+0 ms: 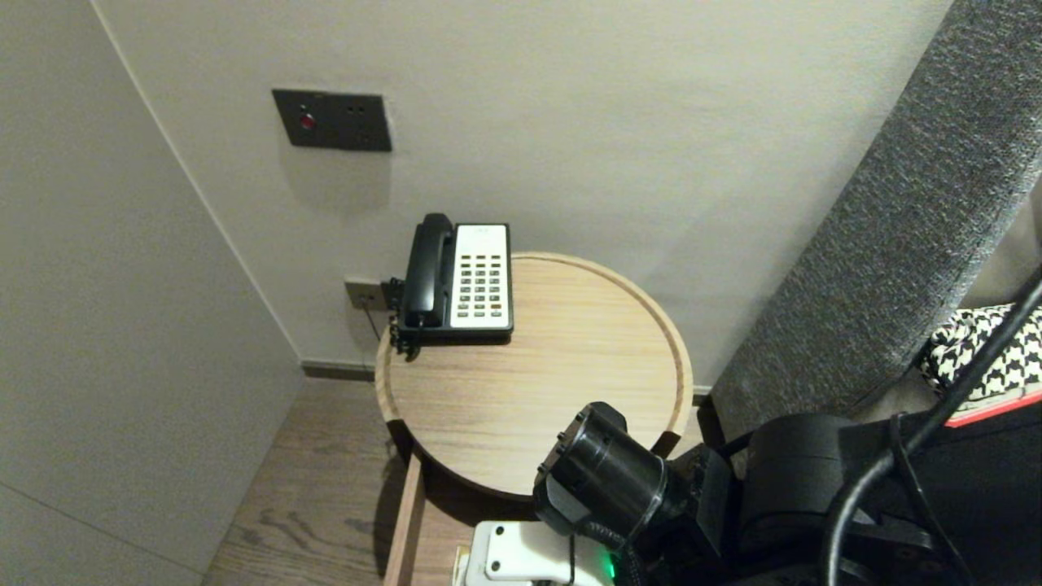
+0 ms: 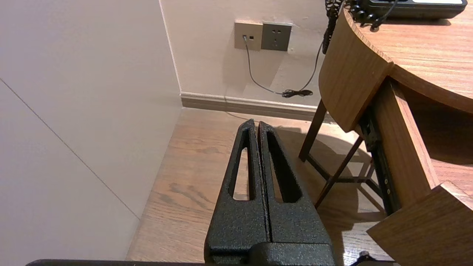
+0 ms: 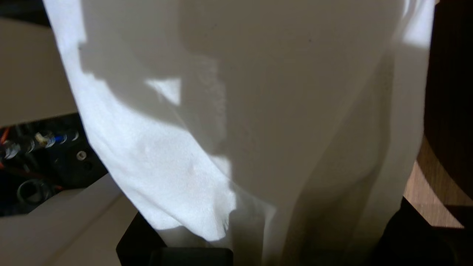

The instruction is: Put the tissue on the table in the drawer one by one

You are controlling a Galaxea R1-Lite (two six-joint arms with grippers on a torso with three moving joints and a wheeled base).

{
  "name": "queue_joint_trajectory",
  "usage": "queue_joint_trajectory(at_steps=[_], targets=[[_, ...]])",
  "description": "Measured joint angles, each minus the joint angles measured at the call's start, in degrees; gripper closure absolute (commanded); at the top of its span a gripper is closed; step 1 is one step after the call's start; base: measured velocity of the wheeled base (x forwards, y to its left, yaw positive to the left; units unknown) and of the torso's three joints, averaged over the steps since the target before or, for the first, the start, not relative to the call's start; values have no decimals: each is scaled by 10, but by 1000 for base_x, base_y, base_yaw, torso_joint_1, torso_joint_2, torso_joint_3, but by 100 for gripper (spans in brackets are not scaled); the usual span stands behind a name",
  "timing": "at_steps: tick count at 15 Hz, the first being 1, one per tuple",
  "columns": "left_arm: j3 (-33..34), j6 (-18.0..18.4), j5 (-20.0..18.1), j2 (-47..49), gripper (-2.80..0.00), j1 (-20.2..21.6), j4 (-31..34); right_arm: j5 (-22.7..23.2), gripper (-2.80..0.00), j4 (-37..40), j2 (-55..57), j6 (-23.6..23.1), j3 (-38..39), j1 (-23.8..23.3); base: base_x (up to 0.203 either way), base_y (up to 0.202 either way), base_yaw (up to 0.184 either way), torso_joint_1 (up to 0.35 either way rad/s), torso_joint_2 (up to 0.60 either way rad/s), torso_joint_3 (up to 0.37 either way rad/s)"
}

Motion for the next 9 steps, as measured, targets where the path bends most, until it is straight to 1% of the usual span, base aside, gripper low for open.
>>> queue_joint_trajectory(at_steps=[9], targets=[[0, 0, 0, 0, 0, 0, 0, 1, 0, -4, 61, -2, -32, -5, 0, 0, 0, 0, 0, 0]])
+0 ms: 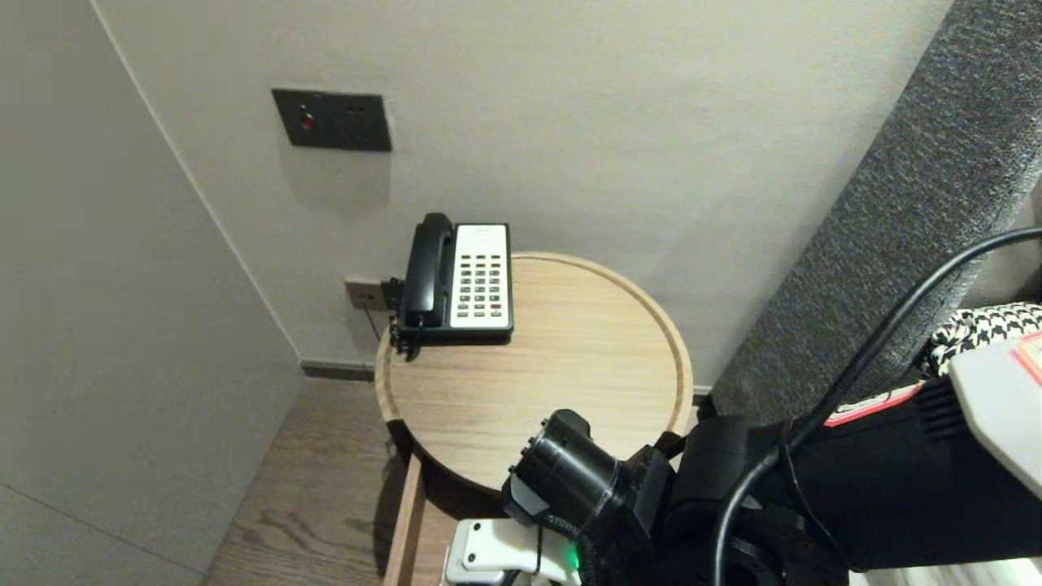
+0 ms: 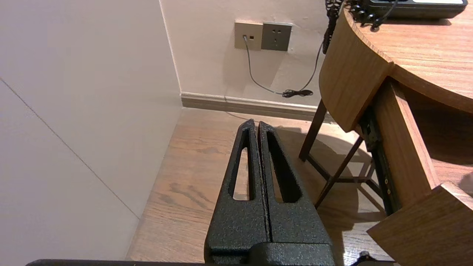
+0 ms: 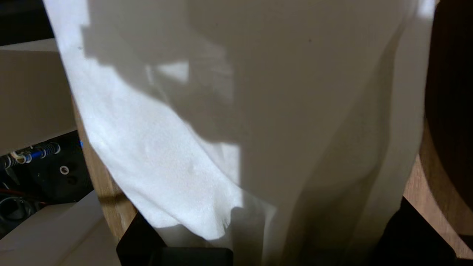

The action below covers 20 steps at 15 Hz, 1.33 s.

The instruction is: Put the tissue on the table in the drawer one by one

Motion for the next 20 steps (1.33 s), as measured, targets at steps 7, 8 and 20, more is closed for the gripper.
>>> queue_joint_trajectory(at_steps=[7, 8, 20], targets=[[0, 0, 0, 0, 0, 0, 0, 0, -280, 0, 15, -3, -10, 0, 0, 0, 0, 0, 0, 0], [0, 0, 0, 0, 0, 0, 0, 0, -280, 0, 15, -3, -9, 0, 0, 0, 0, 0, 0, 0], [0, 0, 0, 0, 0, 0, 0, 0, -280, 3, -14, 3, -1, -6, 0, 0, 0, 0, 0, 0]])
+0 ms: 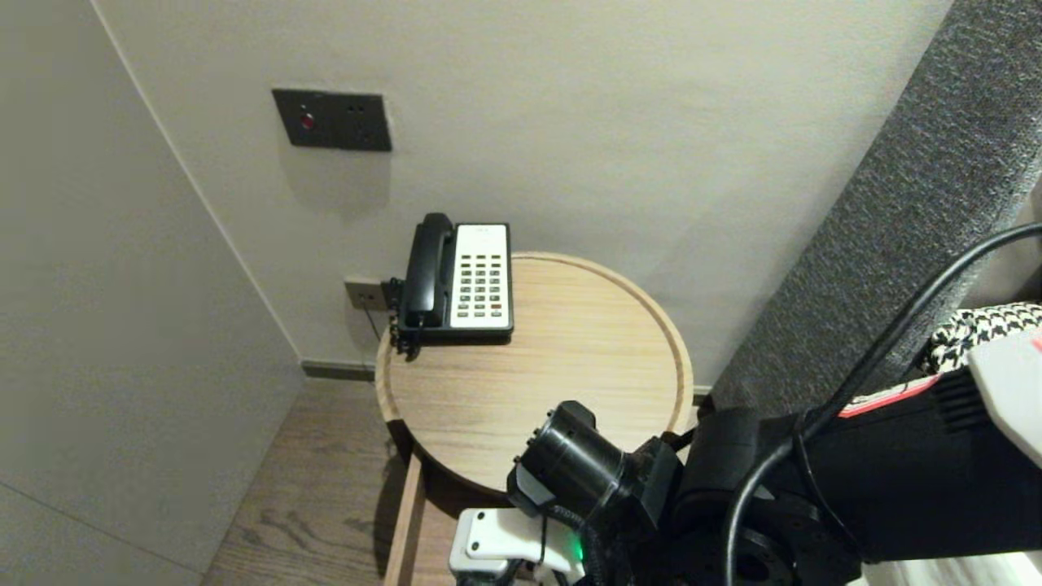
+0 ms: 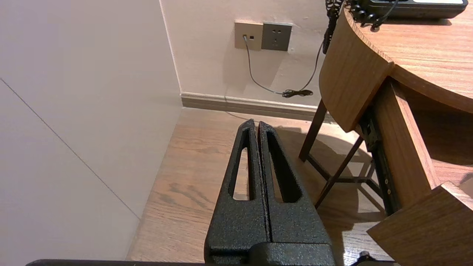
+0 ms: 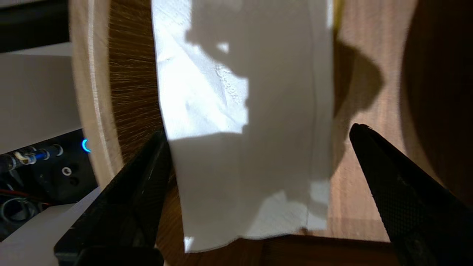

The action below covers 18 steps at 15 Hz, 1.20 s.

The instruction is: Put the tissue on the table in the drawer one by one, then close the nightstand drawer

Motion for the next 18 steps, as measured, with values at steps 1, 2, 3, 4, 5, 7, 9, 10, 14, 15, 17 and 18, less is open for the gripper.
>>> queue_joint_trajectory(at_steps=[1, 2, 3, 4, 5, 7, 9, 10, 14, 15, 17, 18], targets=[[0, 0, 0, 0, 0, 0, 0, 0, -280, 1, -8, 0, 0, -4, 0, 0, 0, 0, 0, 0], [0, 0, 0, 0, 0, 0, 0, 1, -280, 2, -15, 1, 0, -8, 0, 0, 0, 0, 0, 0], [0, 0, 0, 0, 0, 0, 0, 1, -280, 2, -23, 1, 1, -10, 0, 0, 0, 0, 0, 0], [0, 0, 0, 0, 0, 0, 0, 1, -280, 3, -31, 1, 2, -14, 0, 0, 0, 0, 0, 0], [0, 0, 0, 0, 0, 0, 0, 1, -280, 3, -39, 2, 6, -18, 0, 0, 0, 0, 0, 0], [0, 0, 0, 0, 0, 0, 0, 1, -280, 3, -57, 4, 16, -21, 0, 0, 0, 0, 0, 0], [0, 0, 0, 0, 0, 0, 0, 1, -280, 3, -78, 17, 27, -22, 0, 0, 0, 0, 0, 0], [0, 0, 0, 0, 0, 0, 0, 1, -280, 3, -91, 24, 33, -23, 0, 0, 0, 0, 0, 0], [0, 0, 0, 0, 0, 0, 0, 1, 0, 3, -153, 46, 68, -60, 0, 0, 0, 0, 0, 0], [0, 0, 0, 0, 0, 0, 0, 0, 0, 3, -169, 56, 82, -70, 0, 0, 0, 0, 0, 0], [0, 0, 0, 0, 0, 0, 0, -3, 0, 3, -201, 86, 107, -91, 0, 0, 0, 0, 0, 0], [0, 0, 0, 0, 0, 0, 0, -4, 0, 4, -216, 103, 120, -103, 0, 0, 0, 0, 0, 0]])
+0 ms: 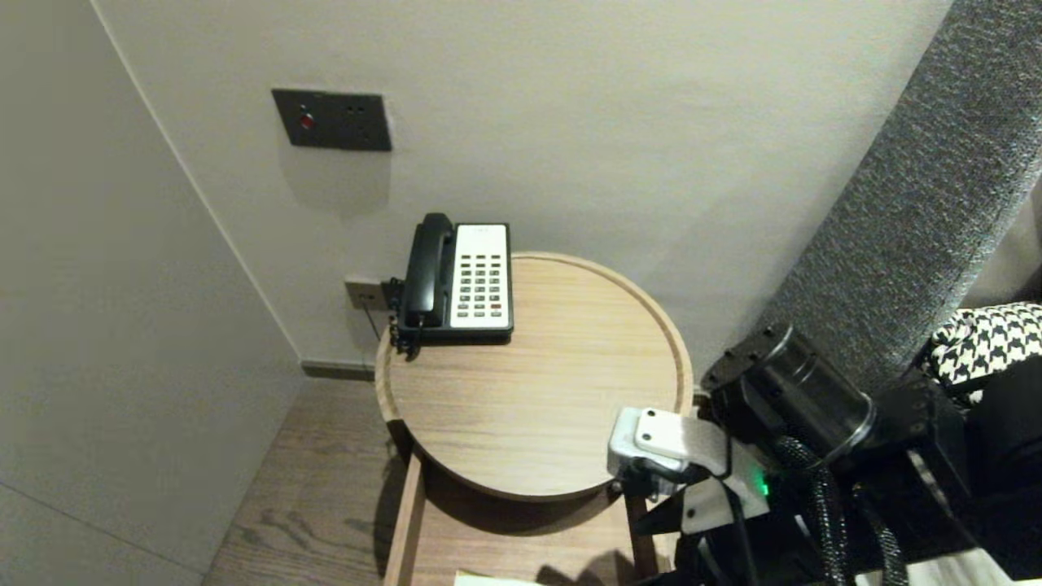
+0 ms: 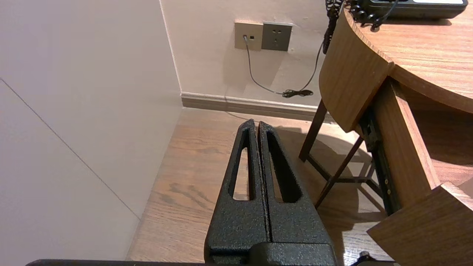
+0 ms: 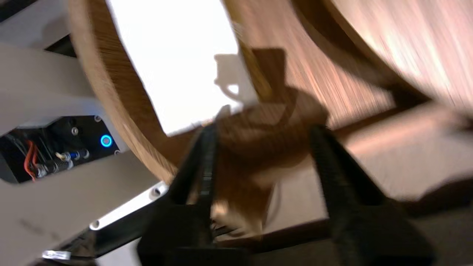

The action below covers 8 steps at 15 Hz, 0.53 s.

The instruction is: Close the nightstand drawer

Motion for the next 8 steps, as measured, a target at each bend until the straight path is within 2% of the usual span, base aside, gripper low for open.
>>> queue_joint_trajectory(at_steps=[4, 8], targets=[[0, 0, 0, 0, 0, 0, 0, 1, 0, 58, -50, 50, 47, -43, 0, 0, 0, 0, 0, 0], [0, 0, 0, 0, 0, 0, 0, 4, 0, 59, -79, 77, 87, -57, 0, 0, 0, 0, 0, 0]])
